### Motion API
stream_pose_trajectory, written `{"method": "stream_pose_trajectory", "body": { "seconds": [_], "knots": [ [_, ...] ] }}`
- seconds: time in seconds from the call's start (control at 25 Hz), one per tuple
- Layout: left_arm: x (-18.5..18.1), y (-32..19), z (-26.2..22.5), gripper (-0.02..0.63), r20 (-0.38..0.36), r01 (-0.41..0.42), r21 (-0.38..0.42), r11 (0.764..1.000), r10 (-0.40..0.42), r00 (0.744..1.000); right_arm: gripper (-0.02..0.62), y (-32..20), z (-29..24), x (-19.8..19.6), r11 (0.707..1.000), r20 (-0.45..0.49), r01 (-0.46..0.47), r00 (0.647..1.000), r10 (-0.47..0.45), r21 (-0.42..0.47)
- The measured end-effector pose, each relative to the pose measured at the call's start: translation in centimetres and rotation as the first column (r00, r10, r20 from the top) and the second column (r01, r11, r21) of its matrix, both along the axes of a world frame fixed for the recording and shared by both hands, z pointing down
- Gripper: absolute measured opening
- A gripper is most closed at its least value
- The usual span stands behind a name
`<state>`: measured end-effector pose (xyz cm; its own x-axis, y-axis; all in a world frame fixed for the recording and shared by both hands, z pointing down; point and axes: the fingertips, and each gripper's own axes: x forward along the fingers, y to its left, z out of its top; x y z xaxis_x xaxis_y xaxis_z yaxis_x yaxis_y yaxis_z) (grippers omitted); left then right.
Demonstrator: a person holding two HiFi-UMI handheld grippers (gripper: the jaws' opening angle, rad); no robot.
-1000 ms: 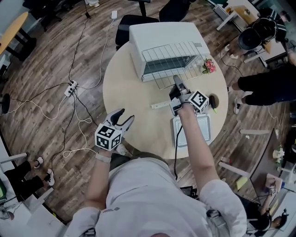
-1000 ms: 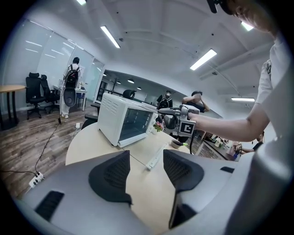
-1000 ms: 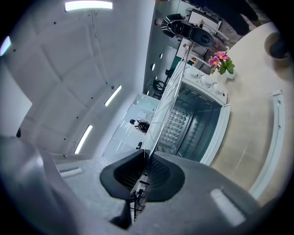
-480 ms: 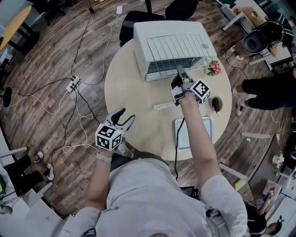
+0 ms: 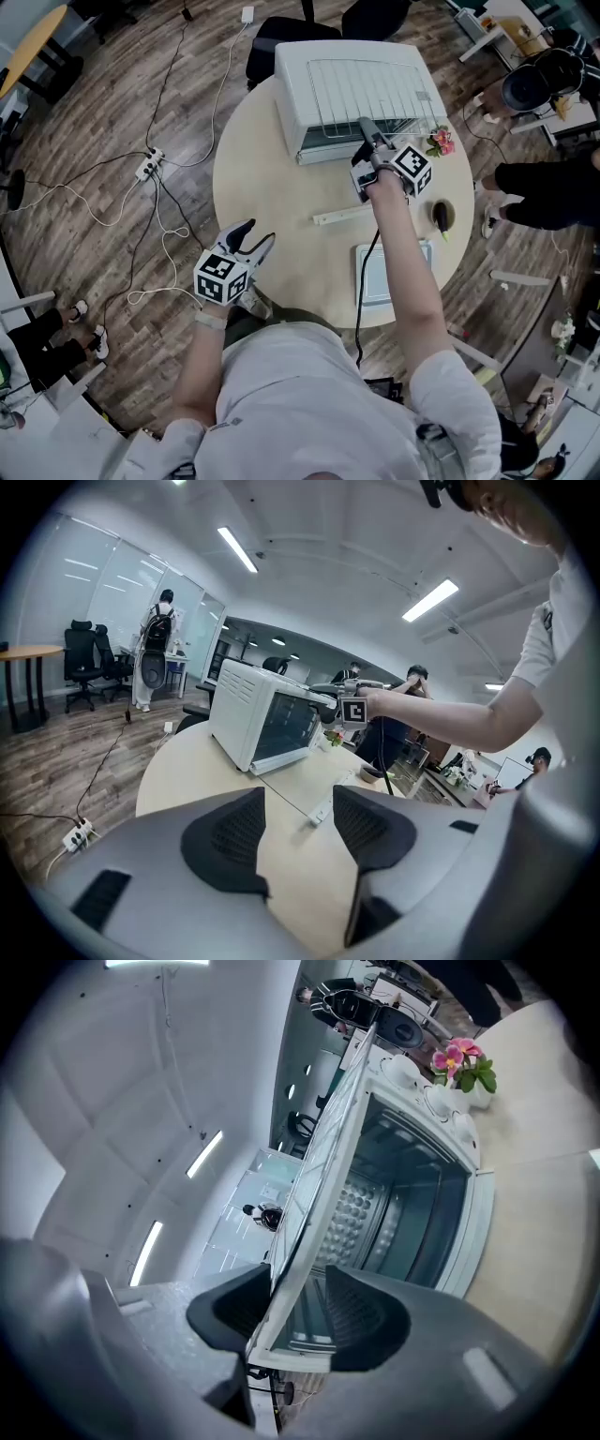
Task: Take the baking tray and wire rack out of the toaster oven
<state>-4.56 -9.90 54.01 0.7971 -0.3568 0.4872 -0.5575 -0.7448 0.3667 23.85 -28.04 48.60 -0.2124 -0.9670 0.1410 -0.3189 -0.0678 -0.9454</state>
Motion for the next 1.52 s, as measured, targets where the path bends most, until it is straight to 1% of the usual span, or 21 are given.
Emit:
{"method": "stream_pose_trajectory", "body": {
  "seconds": [0.16, 0.4, 0.6, 0.76, 0.88, 1.08, 1.32, 1.4, 1.52],
  "knots": [
    [0.2, -0.4, 0.0, 0.213, 0.002, -0.001, -0.006, 1.0, 0.001, 1.0, 0.199, -1.5, 0.1, 0.1, 1.0, 0.005, 0.005, 1.0, -0.005, -0.026],
    [0.6, -0.5, 0.4, 0.213, 0.007, 0.0, -0.011, 1.0, 0.0, 1.0, 0.231, -3.2, 0.5, 0.7, 0.999, 0.015, 0.0, 1.0, 0.001, -0.041],
    [0.9, -0.7, 0.2, 0.213, 0.012, -0.002, -0.005, 1.0, 0.002, 1.0, 0.238, -3.9, 0.5, 0.8, 0.999, 0.014, 0.0, 1.0, 0.001, -0.041],
    [0.9, -0.5, -0.2, 0.213, 0.008, -0.003, 0.006, 1.0, 0.003, 1.0, 0.239, -3.0, -0.1, 0.5, 1.0, 0.001, 0.003, 1.0, -0.003, -0.013],
    [0.7, -0.5, -0.5, 0.213, 0.002, -0.009, 0.016, 1.0, 0.009, 1.0, 0.239, -1.4, -0.3, 0.0, 1.0, -0.004, 0.007, 1.0, -0.007, 0.003],
    [1.2, -0.2, -1.5, 0.213, -0.015, -0.047, 0.04, 0.998, 0.047, 0.999, 0.238, 2.7, -0.7, -0.5, 1.0, -0.03, 0.01, 1.0, -0.01, 0.022],
    [2.6, 0.5, -2.9, 0.213, -0.032, -0.125, 0.082, 0.989, 0.128, 0.991, 0.238, 8.8, -1.6, -1.3, 0.998, -0.089, 0.005, 0.996, 0.001, 0.059],
    [3.1, 0.8, -3.4, 0.213, -0.041, -0.15, 0.096, 0.984, 0.155, 0.987, 0.238, 11.0, -2.1, -1.7, 0.997, -0.132, 0.007, 0.991, 0.003, 0.074],
    [3.7, 1.0, -4.4, 0.213, -0.054, -0.184, 0.117, 0.976, 0.192, 0.98, 0.238, 14.1, -3.1, -2.6, 0.996, -0.235, 0.019, 0.972, 0.001, 0.086]
  ]
}}
